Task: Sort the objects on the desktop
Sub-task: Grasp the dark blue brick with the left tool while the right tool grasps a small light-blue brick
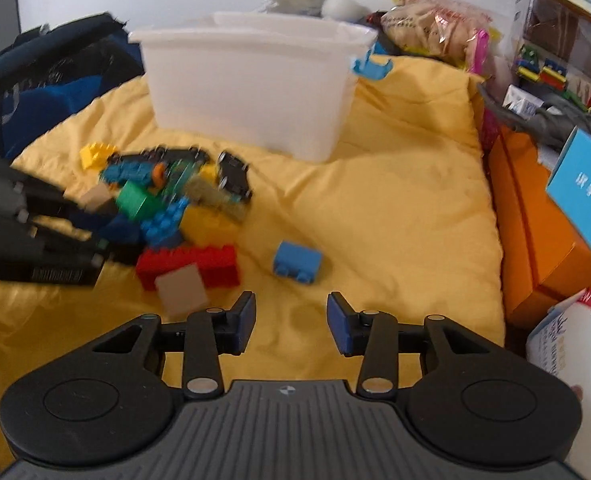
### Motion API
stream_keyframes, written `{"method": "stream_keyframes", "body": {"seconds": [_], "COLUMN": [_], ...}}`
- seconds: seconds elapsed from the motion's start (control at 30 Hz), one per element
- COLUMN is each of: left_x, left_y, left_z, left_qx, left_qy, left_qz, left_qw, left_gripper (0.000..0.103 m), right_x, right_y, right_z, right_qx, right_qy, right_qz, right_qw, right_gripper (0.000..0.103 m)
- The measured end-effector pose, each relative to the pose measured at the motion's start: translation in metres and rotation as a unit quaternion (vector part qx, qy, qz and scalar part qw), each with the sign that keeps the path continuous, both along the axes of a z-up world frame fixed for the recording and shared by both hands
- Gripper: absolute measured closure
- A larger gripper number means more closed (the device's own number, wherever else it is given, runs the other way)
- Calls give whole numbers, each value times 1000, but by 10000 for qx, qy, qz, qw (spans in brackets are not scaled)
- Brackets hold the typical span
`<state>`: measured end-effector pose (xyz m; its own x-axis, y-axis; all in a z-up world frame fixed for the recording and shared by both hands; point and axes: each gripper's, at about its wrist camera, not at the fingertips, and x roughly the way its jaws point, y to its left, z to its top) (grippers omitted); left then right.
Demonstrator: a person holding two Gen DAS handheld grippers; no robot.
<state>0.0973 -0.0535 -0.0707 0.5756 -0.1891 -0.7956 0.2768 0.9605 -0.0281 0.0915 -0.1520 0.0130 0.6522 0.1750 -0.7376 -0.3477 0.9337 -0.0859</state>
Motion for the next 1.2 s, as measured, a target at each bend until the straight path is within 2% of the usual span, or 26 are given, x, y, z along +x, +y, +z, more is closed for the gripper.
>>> {"method": "stream_keyframes", "body": {"seconds": [0.13,0.23,0.33,0.4,0.5,0.53,0.7,0.8,0.9,1.03,1.13,1.2], "left_x": [-36,-68,-86,-93,-95,-96,-99,-100,-99,-97,-99,-99], "left_y": [7,17,28,33,37,39,41,41,39,34,32,33], "left_z": [-2,0,2,3,5,5,4,2,1,0,0,0], "left_qx": [134,265,158,126,78,54,94,153,151,188,263,306], "left_qy": [156,191,309,305,219,199,142,143,132,117,80,67], "left_qz": [-76,-47,154,256,377,409,435,404,337,277,259,292], "left_qw": [9998,9995,9993,9991,9990,9990,9989,9990,9992,9994,9993,9991], "left_gripper": [69,69,69,69,69,69,69,69,69,68,66,61], "right_x": [1,9,23,37,54,59,50,28,6,-7,-9,-12], "right_y": [6,17,25,30,31,30,3,-1,18,50,67,76], "right_z": [-6,-13,-18,-23,-27,-27,9,27,22,-4,-13,-15], "right_qx": [-414,-837,-1047,-1171,-1277,-1273,-133,591,541,172,267,282], "right_qy": [-196,-385,-438,-375,-257,-123,462,1124,1660,1895,1880,1679], "right_qz": [369,782,1102,1142,866,749,136,321,830,1170,1370,1411], "right_qw": [9983,9927,9874,9858,9877,9890,9987,9914,9811,9747,9722,9752], "right_gripper": [59,61,63,67,75,86,86,86,86,86,85,75]}}
